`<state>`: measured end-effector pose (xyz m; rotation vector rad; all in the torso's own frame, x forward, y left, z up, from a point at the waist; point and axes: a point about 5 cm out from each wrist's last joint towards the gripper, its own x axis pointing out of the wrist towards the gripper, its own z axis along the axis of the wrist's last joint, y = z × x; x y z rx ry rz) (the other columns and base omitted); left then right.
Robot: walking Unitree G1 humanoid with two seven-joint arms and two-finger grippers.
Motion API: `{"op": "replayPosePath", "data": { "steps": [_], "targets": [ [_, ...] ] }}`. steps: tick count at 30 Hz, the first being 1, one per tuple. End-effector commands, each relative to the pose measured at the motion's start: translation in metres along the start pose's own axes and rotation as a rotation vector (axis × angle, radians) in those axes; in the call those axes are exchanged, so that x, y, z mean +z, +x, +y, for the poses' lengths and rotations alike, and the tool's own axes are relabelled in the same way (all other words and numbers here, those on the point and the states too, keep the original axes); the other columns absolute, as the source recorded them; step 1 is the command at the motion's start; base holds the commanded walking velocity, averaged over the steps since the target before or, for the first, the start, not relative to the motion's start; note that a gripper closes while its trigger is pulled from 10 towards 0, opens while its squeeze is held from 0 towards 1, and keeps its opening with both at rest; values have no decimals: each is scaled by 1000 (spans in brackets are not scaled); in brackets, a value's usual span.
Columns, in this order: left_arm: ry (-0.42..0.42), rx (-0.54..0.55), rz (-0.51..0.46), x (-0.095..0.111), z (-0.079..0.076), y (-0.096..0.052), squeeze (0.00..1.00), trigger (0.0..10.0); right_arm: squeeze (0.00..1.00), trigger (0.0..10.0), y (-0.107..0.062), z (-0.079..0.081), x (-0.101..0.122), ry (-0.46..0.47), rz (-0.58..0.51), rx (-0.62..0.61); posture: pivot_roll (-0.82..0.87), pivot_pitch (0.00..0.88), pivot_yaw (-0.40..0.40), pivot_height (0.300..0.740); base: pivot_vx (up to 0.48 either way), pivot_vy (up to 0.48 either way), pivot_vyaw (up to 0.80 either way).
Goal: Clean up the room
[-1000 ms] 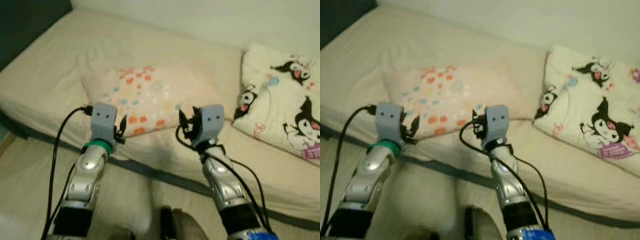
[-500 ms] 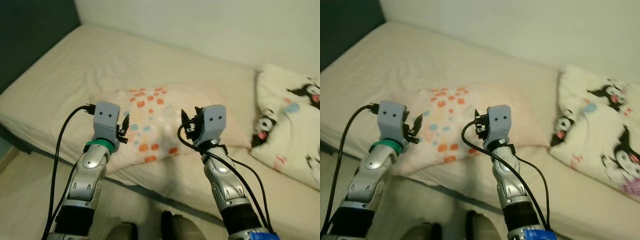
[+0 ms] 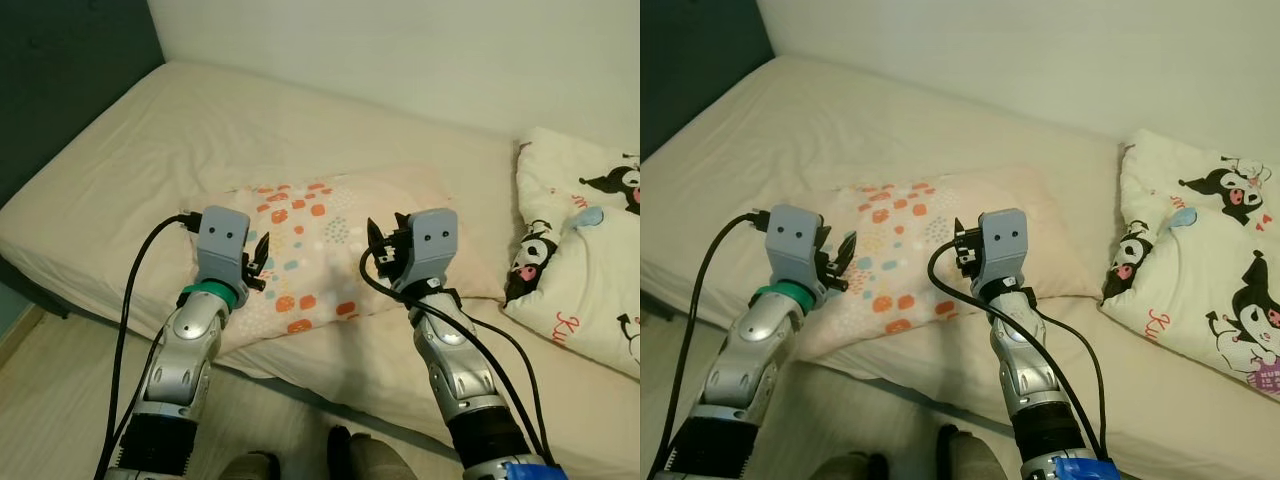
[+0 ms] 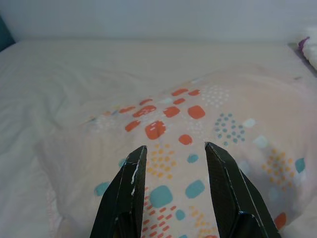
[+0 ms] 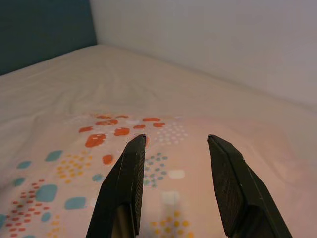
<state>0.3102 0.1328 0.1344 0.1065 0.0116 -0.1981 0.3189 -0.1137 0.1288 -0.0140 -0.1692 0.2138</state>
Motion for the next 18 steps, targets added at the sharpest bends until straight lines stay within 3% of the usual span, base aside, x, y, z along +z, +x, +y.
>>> {"op": "replayPosePath", "data": {
  "steps": [1, 7, 9, 16, 18],
  "targets": [
    [5, -14, 45, -11, -4, -3, 0, 10000, 0, 10000, -6, -1, -10, 17, 36, -9, -32, 116, 6, 740, 0, 0, 0],
    [37, -11, 70, -18, -4, -4, 0, 10000, 0, 10000, -7, 2, -13, 60, 55, 2, -30, 126, 8, 740, 0, 0, 0],
    [82, 2, 108, -27, -3, -3, 0, 10000, 0, 10000, -9, 8, -22, 92, 94, 29, -24, 161, 10, 740, 0, 0, 0],
    [66, 20, 132, -31, -1, -2, 0, 10000, 0, 10000, -7, 7, -25, 56, 115, 58, -26, 194, 7, 740, 0, 0, 0],
    [54, 21, 139, -32, -2, -2, 0, 10000, 0, 10000, -2, 0, -26, 30, 124, 39, -25, 218, 0, 740, 0, 0, 0]
  ]
}}
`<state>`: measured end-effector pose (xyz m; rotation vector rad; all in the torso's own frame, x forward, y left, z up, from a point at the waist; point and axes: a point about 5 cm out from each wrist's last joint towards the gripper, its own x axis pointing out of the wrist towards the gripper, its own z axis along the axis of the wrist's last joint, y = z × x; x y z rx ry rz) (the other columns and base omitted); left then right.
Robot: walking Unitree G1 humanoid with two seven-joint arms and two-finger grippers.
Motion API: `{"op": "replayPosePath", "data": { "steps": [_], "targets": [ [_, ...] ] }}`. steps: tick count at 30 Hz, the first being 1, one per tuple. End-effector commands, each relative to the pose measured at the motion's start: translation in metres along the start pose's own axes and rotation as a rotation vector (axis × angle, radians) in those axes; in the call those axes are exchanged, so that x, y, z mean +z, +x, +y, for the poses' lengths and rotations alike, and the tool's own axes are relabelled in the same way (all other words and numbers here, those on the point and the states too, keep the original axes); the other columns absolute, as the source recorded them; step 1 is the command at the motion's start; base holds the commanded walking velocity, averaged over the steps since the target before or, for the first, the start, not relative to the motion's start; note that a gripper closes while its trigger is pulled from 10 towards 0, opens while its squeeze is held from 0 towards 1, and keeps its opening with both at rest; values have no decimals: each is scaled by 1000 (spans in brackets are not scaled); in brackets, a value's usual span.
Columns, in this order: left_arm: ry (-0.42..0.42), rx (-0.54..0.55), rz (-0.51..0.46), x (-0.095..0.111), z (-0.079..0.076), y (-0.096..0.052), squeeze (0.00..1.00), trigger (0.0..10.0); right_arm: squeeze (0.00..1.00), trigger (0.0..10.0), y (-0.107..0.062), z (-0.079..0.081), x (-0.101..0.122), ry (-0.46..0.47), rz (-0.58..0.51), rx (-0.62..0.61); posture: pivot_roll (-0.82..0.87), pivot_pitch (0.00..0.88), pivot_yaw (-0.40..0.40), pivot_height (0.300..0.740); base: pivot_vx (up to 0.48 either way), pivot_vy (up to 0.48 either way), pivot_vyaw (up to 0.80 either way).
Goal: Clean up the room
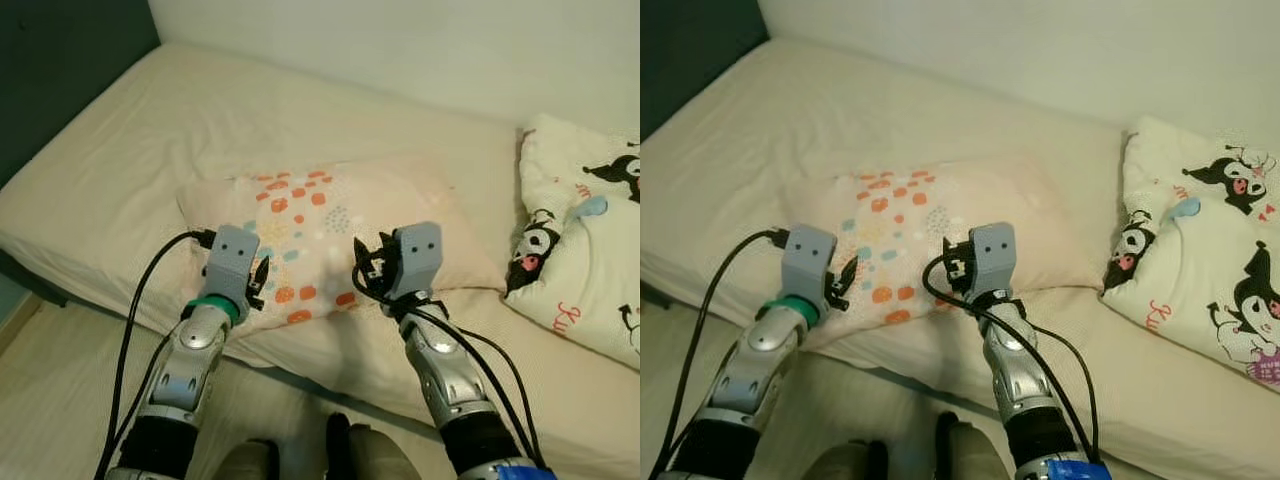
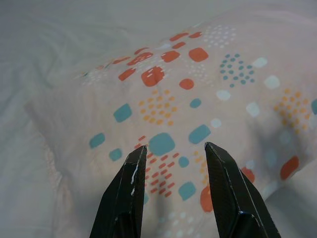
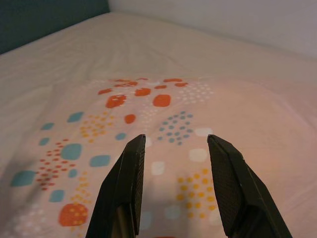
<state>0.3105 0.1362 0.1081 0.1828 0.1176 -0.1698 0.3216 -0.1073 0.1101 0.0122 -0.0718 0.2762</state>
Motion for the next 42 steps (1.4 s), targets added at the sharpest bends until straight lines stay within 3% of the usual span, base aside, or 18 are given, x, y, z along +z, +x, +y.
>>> {"op": "replayPosePath", "data": {
  "steps": [1, 8, 42],
  "targets": [
    [-15, -4, 28, -6, -3, -2, 0, 10000, 0, 10000, 0, -10, -6, -19, 33, -34, -24, 219, -1, 740, 0, 0, 0],
    [-47, 17, 18, -4, 0, -3, 0, 10000, 0, 10000, 5, -15, 2, -62, -6, -66, -18, 226, -5, 720, 0, 0, 0],
    [-40, 2, -10, 3, -4, 3, 0, 10000, 0, 10000, 8, -21, 5, -70, -35, -77, -24, 197, -3, 595, 0, 0, 0]
  ]
}}
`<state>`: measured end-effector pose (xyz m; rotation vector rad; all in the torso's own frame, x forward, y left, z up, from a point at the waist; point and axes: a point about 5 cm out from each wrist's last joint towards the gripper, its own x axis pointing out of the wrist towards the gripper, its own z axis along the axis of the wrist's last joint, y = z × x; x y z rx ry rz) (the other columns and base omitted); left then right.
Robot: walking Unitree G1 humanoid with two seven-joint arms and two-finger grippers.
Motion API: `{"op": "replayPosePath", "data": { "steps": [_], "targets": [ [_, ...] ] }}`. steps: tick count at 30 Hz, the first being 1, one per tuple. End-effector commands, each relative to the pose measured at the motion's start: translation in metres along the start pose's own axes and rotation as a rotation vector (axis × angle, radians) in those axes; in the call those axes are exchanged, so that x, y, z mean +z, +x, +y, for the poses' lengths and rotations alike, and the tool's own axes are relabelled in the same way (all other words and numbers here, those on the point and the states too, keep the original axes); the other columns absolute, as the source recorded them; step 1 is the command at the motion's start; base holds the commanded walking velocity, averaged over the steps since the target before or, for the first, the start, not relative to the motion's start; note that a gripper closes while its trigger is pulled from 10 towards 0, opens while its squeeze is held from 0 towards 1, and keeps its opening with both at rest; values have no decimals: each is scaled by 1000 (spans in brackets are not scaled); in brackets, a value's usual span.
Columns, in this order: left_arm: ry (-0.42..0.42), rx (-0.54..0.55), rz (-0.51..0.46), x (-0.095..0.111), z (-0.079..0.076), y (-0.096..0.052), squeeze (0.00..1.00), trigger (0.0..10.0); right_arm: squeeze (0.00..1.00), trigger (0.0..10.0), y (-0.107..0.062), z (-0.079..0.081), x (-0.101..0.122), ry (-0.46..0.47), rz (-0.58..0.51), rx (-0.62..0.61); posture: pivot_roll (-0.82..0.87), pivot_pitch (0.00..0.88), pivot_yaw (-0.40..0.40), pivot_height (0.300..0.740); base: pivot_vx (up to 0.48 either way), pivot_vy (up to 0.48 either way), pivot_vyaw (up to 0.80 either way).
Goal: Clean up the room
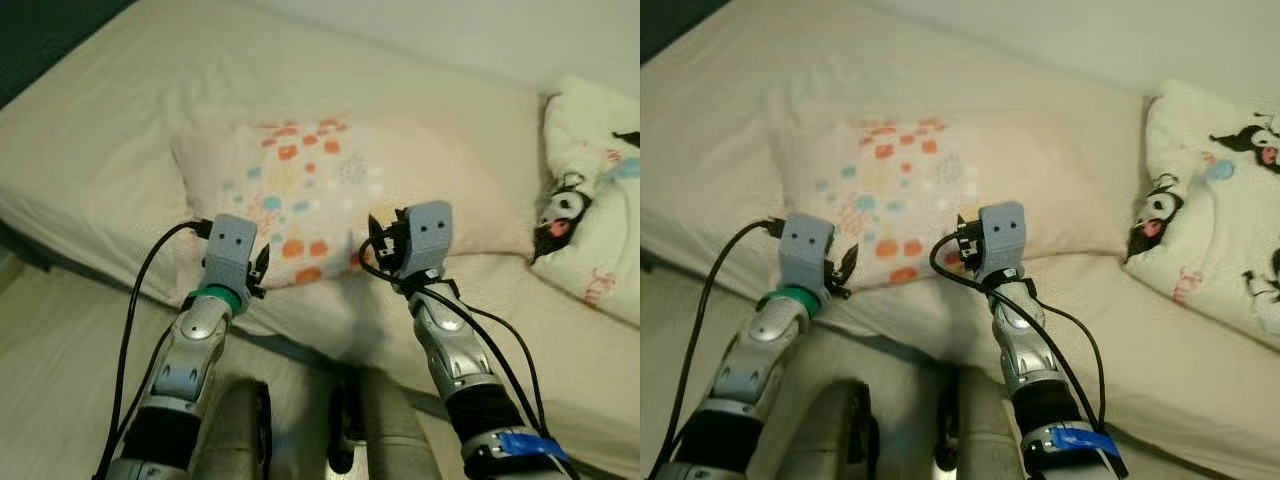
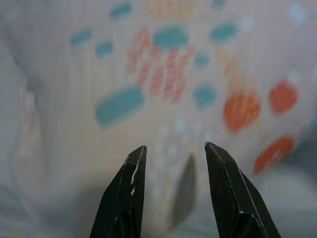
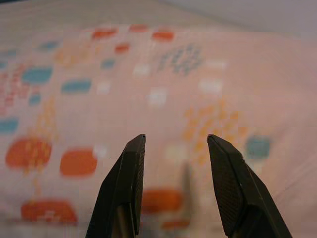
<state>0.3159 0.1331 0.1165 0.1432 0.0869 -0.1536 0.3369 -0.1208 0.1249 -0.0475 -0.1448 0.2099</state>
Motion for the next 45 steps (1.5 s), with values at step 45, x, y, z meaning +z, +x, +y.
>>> {"op": "replayPosePath", "data": {
  "steps": [45],
  "targets": [
    [-34, 175, -332, 101, 74, -12, 0, 10000, 0, 10000, 10, -27, 121, -158, -425, 38, -20, 220, 6, 590, 0, 0, 0]
  ]
}}
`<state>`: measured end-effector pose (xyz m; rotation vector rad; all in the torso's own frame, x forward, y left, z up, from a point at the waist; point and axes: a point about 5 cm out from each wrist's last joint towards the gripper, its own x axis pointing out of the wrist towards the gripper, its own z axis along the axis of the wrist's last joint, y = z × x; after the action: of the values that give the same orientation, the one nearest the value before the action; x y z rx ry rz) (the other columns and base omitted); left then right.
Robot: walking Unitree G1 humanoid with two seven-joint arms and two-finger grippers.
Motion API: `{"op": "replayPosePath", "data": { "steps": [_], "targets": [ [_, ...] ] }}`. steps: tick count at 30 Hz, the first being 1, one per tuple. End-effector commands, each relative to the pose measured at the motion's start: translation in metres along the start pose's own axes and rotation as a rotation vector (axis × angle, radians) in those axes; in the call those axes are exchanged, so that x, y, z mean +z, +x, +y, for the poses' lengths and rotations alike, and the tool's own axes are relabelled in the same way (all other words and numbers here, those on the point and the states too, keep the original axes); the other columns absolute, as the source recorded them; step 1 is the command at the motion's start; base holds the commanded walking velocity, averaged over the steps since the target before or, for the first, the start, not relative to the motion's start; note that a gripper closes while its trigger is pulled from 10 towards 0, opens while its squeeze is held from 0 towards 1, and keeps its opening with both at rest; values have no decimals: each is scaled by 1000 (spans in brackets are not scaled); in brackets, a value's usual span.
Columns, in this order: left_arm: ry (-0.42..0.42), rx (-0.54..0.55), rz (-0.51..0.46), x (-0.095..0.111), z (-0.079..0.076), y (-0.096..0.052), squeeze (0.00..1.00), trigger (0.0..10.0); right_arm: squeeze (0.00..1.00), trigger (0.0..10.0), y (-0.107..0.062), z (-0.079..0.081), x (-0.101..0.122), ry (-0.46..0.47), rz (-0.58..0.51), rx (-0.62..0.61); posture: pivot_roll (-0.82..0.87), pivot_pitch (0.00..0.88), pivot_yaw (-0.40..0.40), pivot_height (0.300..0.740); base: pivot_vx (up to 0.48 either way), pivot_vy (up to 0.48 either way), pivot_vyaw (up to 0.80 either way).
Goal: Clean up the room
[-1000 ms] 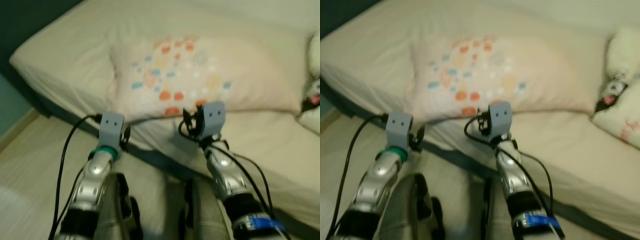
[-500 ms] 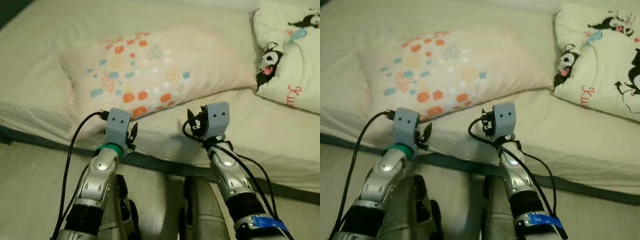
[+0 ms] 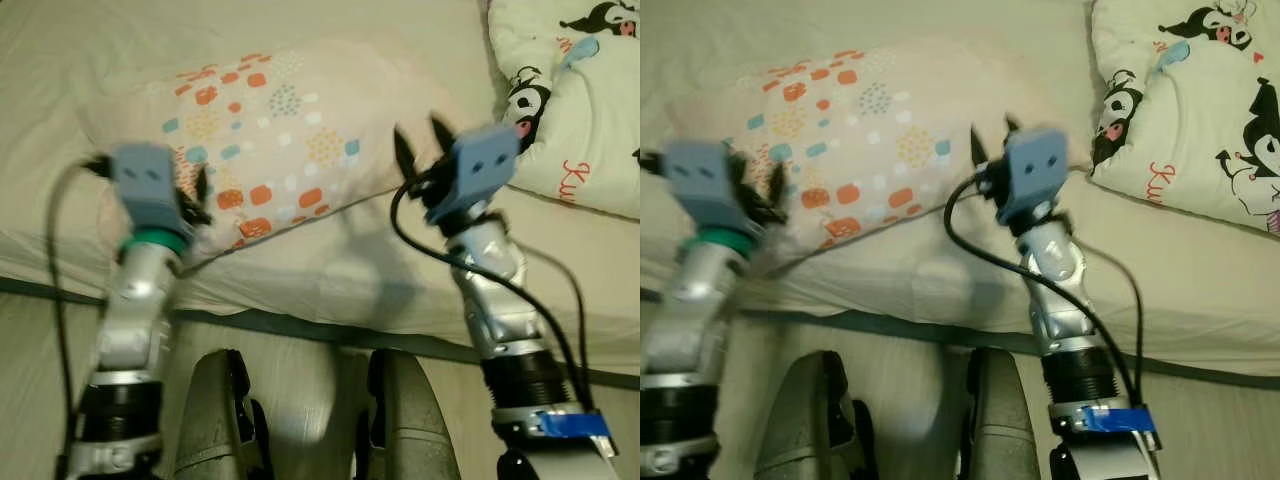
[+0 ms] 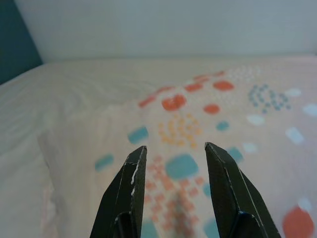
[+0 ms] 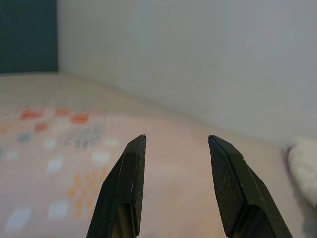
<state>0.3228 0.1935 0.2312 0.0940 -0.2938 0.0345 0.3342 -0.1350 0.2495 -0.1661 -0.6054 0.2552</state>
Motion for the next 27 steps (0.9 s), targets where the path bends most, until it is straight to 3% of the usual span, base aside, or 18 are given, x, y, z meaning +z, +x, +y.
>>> {"op": "replayPosePath", "data": {
  "steps": [1, 3, 4, 5, 7, 8, 10, 11, 13, 14, 19, 22, 23, 24, 25, 27],
  "targets": [
    [-9, -35, 39, -4, -1, -1, 0, 10000, 0, 10000, -3, -6, -2, 3, 21, -10, -20, 220, 6, 590, 0, 0, 0],
    [105, -59, 114, -9, 0, 5, 0, 10000, 0, 10000, -5, -18, -11, 24, 67, -61, -18, 218, 6, 590, 0, 0, 0],
    [105, -59, 114, -9, 0, 5, 0, 10000, 0, 10000, -5, -18, -11, 24, 67, -61, -18, 218, 6, 590, 0, 0, 0],
    [136, -68, 174, -15, -2, 11, 0, 10000, 0, 10000, -8, -26, -22, 55, 120, -104, -13, 219, 4, 590, 0, 0, 0],
    [107, -71, 229, -22, -5, 19, 0, 10000, 0, 10000, -12, -35, -35, 79, 181, -147, -11, 219, 3, 590, 0, 0, 0],
    [74, -69, 285, -27, -9, 25, 765, 10000, 0, 10000, -14, -41, -43, 94, 217, -162, -11, 220, 2, 590, 0, 0, 0],
    [54, -55, 307, -30, -11, 32, 765, 10000, 0, 10000, -14, -46, -48, 112, 240, -167, -12, 219, 3, 590, 0, 0, 0],
    [36, -34, 314, -31, -15, 42, 1000, 10000, 0, 10000, -9, -51, -49, 105, 246, -157, -19, 218, 3, 590, 0, 0, 0],
    [29, -20, 316, -30, -16, 48, 1000, 10000, 0, 10000, -4, -54, -47, 99, 248, -149, -19, 218, 3, 590, 0, 0, 0],
    [27, 9, 315, -27, -14, 60, 1000, 10000, 0, 10000, 7, -61, -42, 75, 245, -139, -25, 222, 3, 590, 0, 0, 0],
    [66, 64, 328, -24, 5, 67, 1000, 10000, 0, 10000, 17, -61, -38, 78, 238, -122, -24, 230, 5, 590, 0, 0, 0],
    [121, 183, 362, -28, 41, 66, 1000, 10000, 0, 10000, 22, -51, -38, 113, 223, -85, -18, 239, 6, 590, 0, 0, 0],
    [121, 183, 362, -28, 41, 66, 1000, 10000, 0, 10000, 22, -51, -38, 113, 223, -85, -18, 239, 6, 590, 0, 0, 0],
    [141, 227, 378, -31, 56, 62, 1000, 10000, 0, 10000, 22, -46, -39, 125, 220, -69, -15, 243, 7, 590, 0, 0, 0],
    [141, 227, 378, -31, 56, 62, 1000, 10000, 0, 10000, 22, -46, -39, 125, 220, -69, -15, 243, 7, 590, 0, 0, 0],
    [169, 298, 422, -39, 86, 53, 1000, 10000, 0, 10000, 20, -34, -43, 155, 221, -42, -13, 247, 7, 590, 0, 0, 0]
  ]
}}
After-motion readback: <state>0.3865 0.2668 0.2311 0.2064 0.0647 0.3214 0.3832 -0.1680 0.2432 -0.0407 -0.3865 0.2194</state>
